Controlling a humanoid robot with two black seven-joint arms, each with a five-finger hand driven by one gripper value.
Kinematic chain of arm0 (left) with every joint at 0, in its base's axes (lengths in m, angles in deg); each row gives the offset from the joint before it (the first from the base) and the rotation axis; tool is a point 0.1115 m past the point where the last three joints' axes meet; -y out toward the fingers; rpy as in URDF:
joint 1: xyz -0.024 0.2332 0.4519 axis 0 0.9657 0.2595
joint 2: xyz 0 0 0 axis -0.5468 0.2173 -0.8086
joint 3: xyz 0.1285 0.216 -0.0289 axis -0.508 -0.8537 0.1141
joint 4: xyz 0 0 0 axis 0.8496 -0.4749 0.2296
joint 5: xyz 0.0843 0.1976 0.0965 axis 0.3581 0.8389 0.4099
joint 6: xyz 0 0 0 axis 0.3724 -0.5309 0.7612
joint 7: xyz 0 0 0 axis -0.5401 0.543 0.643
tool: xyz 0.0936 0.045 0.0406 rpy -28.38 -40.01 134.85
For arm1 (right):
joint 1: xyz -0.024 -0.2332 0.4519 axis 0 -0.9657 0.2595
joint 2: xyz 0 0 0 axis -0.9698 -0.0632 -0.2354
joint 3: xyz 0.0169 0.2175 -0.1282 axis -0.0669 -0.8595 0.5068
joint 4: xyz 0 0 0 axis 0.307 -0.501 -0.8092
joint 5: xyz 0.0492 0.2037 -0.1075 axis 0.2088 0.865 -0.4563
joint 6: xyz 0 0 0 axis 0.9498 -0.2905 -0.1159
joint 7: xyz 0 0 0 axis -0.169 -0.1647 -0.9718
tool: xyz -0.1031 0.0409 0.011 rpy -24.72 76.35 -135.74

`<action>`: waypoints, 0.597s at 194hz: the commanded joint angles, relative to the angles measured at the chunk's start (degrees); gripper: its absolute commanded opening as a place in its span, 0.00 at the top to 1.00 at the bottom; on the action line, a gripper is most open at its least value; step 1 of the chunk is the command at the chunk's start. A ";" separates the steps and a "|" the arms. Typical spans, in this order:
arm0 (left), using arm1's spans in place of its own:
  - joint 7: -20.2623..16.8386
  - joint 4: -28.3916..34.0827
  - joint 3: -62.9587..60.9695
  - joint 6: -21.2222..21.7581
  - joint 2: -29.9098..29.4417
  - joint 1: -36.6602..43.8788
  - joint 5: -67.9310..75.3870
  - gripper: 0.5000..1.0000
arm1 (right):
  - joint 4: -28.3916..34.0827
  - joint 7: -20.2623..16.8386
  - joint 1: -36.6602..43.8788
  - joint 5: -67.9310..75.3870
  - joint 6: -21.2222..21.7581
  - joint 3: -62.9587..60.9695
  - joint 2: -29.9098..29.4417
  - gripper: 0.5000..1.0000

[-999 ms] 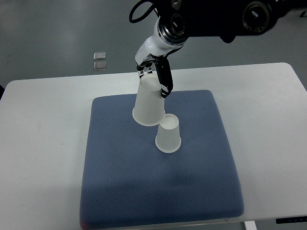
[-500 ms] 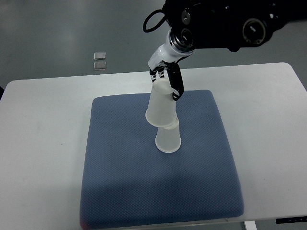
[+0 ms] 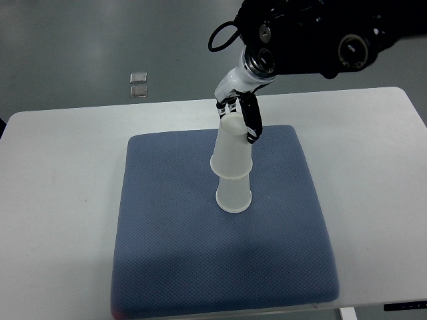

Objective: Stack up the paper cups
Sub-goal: 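Lower the held cup down onto the upside-down cup on the pad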

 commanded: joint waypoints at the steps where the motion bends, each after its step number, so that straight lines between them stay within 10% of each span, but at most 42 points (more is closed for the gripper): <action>1: 0.00 -0.01 0.00 -0.04 0.00 0.00 0.00 0.00 | 0.01 0.00 -0.25 0.00 -0.14 0.02 0.00 0.52; 116: 0.00 0.08 0.00 0.05 0.00 0.00 0.00 0.00 | 0.01 0.00 -2.71 -0.09 -1.81 0.90 0.00 0.51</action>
